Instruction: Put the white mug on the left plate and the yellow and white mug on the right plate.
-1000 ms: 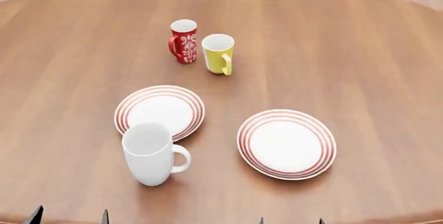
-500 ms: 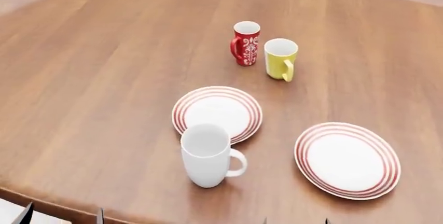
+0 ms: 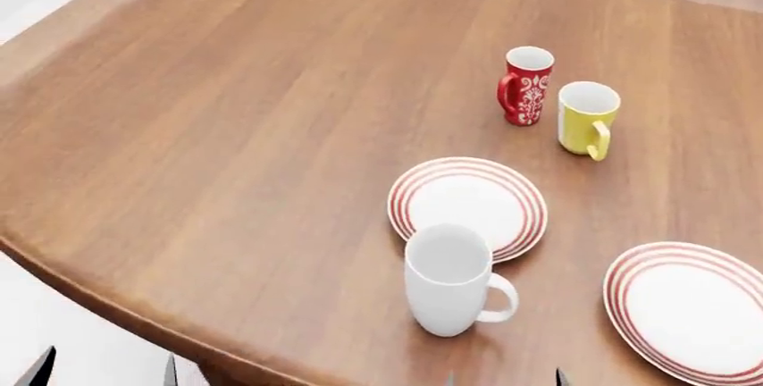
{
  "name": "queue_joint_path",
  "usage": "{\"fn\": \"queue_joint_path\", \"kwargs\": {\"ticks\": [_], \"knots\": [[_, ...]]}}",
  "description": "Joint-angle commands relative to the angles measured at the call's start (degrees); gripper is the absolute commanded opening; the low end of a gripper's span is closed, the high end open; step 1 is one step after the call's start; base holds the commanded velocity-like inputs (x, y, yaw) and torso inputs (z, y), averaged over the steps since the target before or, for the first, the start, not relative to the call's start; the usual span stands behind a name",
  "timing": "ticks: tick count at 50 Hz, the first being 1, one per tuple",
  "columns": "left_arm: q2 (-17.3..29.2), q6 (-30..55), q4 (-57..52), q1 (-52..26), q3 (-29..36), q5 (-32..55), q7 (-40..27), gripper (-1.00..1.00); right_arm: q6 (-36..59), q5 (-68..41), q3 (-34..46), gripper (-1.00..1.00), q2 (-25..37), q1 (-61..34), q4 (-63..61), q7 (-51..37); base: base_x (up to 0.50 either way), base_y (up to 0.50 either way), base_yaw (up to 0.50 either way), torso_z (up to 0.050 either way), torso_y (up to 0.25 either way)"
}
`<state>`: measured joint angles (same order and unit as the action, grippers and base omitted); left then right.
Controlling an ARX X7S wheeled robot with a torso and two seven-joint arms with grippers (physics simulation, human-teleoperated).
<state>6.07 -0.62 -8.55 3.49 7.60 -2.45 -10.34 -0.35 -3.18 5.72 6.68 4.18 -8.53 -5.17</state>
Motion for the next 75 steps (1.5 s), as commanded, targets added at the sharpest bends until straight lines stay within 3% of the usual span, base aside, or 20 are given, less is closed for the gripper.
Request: {"fn": "queue_joint_path", "kwargs": {"ticks": [1,9,21,36,75], "knots": [[0.69,2.43,-2.56,-0.97,0.58,0.99,-0.52,1.0,4.03,-4.41,-0.97,1.0,1.33,-1.75,-5.22,0.52,0.14,-0.48,0.0,0.0,0.0],[2.31,12.82,-10.27,-6.47,1.65,0.32,0.8,1.0,5.29,-6.15,-2.54,1.0,1.96,-4.24,-4.61,-0.12,0.14,-0.48,0.0,0.0,0.0],[4.26,10.45,-11.61,-3.18,-0.3,2.26,0.69,1.0,4.02,-7.21,-3.96,1.0,2.07,-0.92,-6.77,-2.11,0.14,-0.48,0.0,0.0,0.0],[2.44,8.83,-11.63,-2.54,-3.54,6.81,-1.69,1.0,2.31,-10.67,-7.22,1.0,2.56,0.93,-8.32,-3.59,0.23,0.07,0.0,0.0,0.0],[4.48,8.04,-12.01,-2.23,-2.25,7.6,-3.02,1.0,3.11,-9.44,-5.11,1.0,3.58,-0.26,-6.55,-6.6,0.37,0.11,0.0,0.0,0.0]]}}
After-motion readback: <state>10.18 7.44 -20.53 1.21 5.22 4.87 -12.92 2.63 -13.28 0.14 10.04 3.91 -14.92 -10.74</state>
